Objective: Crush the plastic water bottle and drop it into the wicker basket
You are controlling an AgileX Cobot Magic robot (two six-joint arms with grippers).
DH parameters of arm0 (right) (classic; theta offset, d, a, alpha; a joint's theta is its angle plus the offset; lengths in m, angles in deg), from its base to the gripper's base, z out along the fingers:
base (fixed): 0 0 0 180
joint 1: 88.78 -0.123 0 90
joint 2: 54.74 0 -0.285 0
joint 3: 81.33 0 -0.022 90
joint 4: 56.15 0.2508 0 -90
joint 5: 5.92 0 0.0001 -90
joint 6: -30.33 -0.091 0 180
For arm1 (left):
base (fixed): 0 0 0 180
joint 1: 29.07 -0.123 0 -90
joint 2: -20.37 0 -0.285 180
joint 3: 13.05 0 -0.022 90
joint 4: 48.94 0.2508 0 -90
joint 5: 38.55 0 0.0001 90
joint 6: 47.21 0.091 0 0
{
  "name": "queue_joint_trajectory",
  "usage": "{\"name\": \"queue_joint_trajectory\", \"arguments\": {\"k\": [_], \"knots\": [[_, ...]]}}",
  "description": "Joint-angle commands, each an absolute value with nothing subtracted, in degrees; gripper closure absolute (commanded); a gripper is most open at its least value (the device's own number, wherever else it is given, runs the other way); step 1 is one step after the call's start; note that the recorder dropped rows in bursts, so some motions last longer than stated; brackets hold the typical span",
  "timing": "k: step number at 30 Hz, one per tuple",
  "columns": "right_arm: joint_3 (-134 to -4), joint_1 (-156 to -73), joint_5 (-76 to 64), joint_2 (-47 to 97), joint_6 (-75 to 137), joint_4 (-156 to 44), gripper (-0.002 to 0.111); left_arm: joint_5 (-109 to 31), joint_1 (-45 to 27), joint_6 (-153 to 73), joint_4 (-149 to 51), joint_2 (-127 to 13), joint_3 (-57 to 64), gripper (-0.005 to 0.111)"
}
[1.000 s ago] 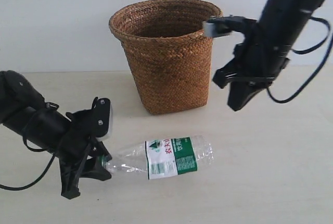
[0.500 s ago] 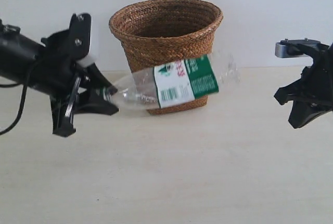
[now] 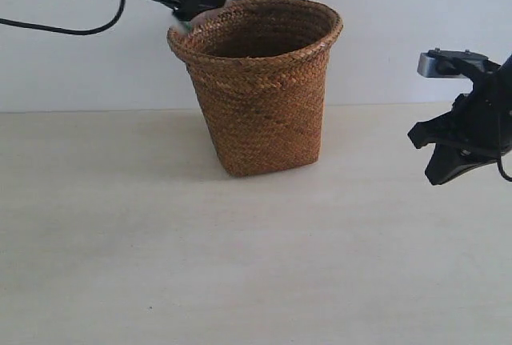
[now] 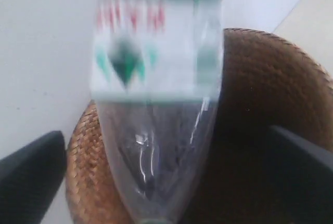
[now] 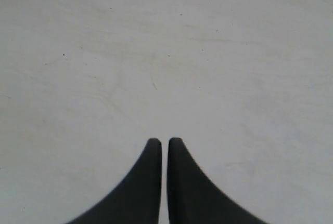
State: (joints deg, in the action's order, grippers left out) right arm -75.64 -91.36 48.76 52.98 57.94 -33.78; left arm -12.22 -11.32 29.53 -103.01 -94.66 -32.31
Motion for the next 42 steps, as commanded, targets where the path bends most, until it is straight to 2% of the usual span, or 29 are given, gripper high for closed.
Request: {"name": "queue_joint_trajectory", "arguments": {"k": [1, 4, 7, 11, 17, 27, 31, 36, 42], "knots": [[-75.4, -91.0, 50.0, 52.4, 58.8, -33.5, 0.108, -7.7, -11.2, 26.0, -103.3, -97.6, -36.5, 0.013], [-75.4, -91.0, 49.0, 52.4, 59.3, -33.3, 0.108, -6.8, -11.2, 26.0, -99.6, -97.1, -36.5, 0.032], [-75.4, -91.0, 48.1, 52.4, 59.3, -33.3, 0.108, -4.0, -11.2, 23.3, -91.2, -95.6, -36.5, 0.059], [-75.4, -91.0, 47.2, 52.4, 61.1, -33.3, 0.108, 5.0, -11.2, 16.9, -77.6, -93.5, -36.5, 0.103], [-76.8, -91.0, 47.7, 52.3, 60.5, -36.8, 0.108, 16.7, -11.3, 1.9, -62.1, -90.9, -36.5, 0.102], [-78.8, -91.0, 53.7, 47.6, 46.0, -54.6, 0.108, 31.4, -11.6, -24.4, -42.1, -88.9, -36.3, 0.102], [-77.7, -89.9, 53.6, 43.4, 42.1, -58.0, 0.108, 31.4, -12.6, -28.4, -42.7, -87.0, -35.1, 0.102], [-71.9, -86.9, 49.8, 37.4, 42.3, -57.7, 0.108, 31.4, -13.0, -29.8, -42.9, -81.0, -24.8, 0.102], [-65.1, -85.3, 41.1, 28.1, 42.0, -58.0, 0.108, 17.4, -13.1, -34.6, -42.9, -70.7, -10.0, 0.102]]}}
